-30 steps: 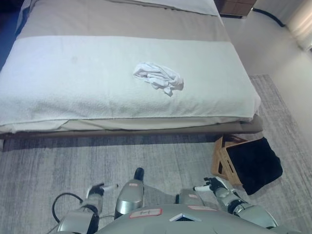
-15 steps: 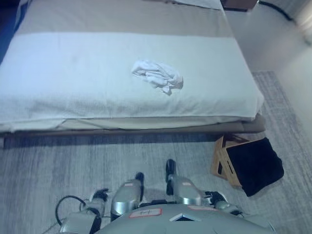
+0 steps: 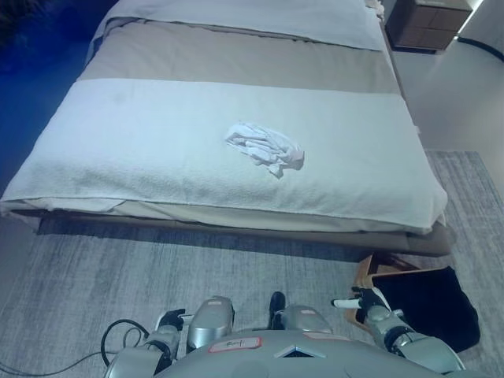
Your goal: Put the clothes on the bed into the basket.
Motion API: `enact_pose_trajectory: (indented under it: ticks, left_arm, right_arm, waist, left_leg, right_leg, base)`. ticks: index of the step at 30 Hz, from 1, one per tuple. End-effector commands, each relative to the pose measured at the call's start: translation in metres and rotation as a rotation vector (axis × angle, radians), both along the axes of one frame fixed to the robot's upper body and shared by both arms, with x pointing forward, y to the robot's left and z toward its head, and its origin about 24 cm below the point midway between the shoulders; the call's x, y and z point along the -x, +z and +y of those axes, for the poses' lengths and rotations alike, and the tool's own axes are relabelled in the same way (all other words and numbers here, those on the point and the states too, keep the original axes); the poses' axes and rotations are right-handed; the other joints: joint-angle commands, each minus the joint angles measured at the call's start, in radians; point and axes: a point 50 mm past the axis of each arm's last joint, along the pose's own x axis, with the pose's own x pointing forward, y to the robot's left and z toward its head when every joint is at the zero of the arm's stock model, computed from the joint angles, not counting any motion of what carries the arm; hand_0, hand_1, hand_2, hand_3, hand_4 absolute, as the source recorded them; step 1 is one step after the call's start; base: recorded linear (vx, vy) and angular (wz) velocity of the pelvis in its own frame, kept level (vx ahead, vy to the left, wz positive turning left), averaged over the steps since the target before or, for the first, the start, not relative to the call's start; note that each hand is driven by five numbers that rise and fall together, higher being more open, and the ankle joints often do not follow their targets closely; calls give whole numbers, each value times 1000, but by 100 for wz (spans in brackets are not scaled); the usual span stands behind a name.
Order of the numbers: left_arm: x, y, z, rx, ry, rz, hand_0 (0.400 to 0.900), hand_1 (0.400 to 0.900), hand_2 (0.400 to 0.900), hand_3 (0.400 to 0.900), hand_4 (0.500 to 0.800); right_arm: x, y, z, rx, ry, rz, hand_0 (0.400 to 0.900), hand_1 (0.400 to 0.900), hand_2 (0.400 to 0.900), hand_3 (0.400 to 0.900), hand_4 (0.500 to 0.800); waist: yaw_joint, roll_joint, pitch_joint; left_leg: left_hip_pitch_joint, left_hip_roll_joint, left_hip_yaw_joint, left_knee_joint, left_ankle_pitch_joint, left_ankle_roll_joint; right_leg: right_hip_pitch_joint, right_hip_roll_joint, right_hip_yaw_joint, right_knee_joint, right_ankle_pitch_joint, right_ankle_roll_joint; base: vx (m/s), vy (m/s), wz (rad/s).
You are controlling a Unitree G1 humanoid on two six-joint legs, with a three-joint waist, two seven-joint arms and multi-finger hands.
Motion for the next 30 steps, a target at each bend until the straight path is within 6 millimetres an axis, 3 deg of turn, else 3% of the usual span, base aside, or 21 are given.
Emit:
enact_pose_trajectory:
  ticks: [1,4,8,11,15,17,19,21,23,25,27,28,30]
  left_arm:
    - [9,0,6,-22,40,5,900,900,900,900,800]
    - [20,-1,5,-24,68,39,900,900,900,900,800]
    - [28,-1,11,-35,91,57,900,900,900,900,800]
    - [34,-1,10,-25,66,74,900,900,900,900,800]
    - [26,0,15,-42,40,55,900,900,900,900,800]
    - [15,4,25,-64,43,24,900,900,900,900,800]
    - [12,6,29,-74,45,17,900,900,900,900,800]
    - [7,8,34,-91,35,1,900,900,900,900,800]
    - [8,9,39,-119,33,7,900,900,900,900,800]
    - [8,11,42,-150,42,-6,900,900,900,900,800]
    - [8,12,47,-177,55,-22,900,900,900,900,800]
    - [12,12,46,-178,64,-16,900,900,900,900,800]
    - [11,10,41,-175,58,-19,900,900,900,900,800]
  right_arm:
    - [4,3,-12,59,14,17,900,900,900,900,800]
    - [9,0,-8,54,32,35,900,900,900,900,800]
    - [13,-2,-5,39,38,48,900,900,900,900,800]
    - [14,0,-10,36,-1,65,900,900,900,900,800]
    - [21,-4,-3,3,3,71,900,900,900,900,800]
    - [8,-3,2,-9,36,40,900,900,900,900,800]
    - [3,-2,3,-5,45,26,900,900,900,900,800]
    - [-15,3,5,6,89,-27,900,900,900,900,800]
    - [-35,10,7,50,182,-80,900,900,900,900,800]
    - [-71,27,7,122,277,-178,900,900,900,900,800]
    - [-114,54,0,215,357,-301,900,900,900,900,800]
    - [-121,57,4,227,387,-314,900,900,900,900,800]
    - [-150,77,2,281,417,-380,900,900,900,900,800]
  waist:
    - [27,49,39]
    - [61,69,41]
    - [75,75,24]
    - [92,75,-20]
    - [80,47,-48]
    - [74,35,-23]
    - [68,37,-11]
    - [57,51,18]
    - [51,60,28]
    - [37,66,57]
    - [17,62,96]
    - [32,51,93]
    - [42,47,94]
  left_leg:
    - [6,-10,79,-335,126,95]
    - [-27,11,37,-504,232,83]
    - [-17,27,65,-504,274,75]
    - [8,22,72,-535,262,89]
    - [28,-4,88,-517,225,109]
    - [32,-13,92,-495,192,140]
    - [36,-14,87,-494,187,144]
    - [58,-7,67,-514,184,144]
    - [91,6,55,-564,181,134]
    - [115,24,51,-578,172,120]
    - [133,28,46,-584,163,111]
    - [136,25,52,-584,164,105]
    - [120,26,58,-584,163,98]
  right_leg:
    - [34,36,50,-14,48,101]
    - [109,75,88,-20,-1,90]
    - [172,77,110,-14,-43,94]
    - [215,48,100,-32,-65,117]
    - [227,4,108,-17,-59,144]
    - [131,3,128,195,-17,160]
    - [90,6,132,251,-7,166]
    - [14,14,118,257,-4,159]
    - [-27,-13,69,125,24,146]
    - [-106,-39,69,46,97,161]
    - [-163,-34,119,14,144,180]
    - [-129,-52,82,-2,141,186]
    - [-130,-57,67,-6,155,181]
  base:
    - [407,-10,-48]
    - [385,-1,-37]
    - [334,38,-21]
    - [338,145,-9]
    - [236,146,0]
    - [131,137,12]
    - [37,56,9]
    - [60,-6,8]
    - [125,-94,5]
    - [95,-103,14]
    - [68,-84,13]
    - [64,-95,-4]
    - [47,-89,11]
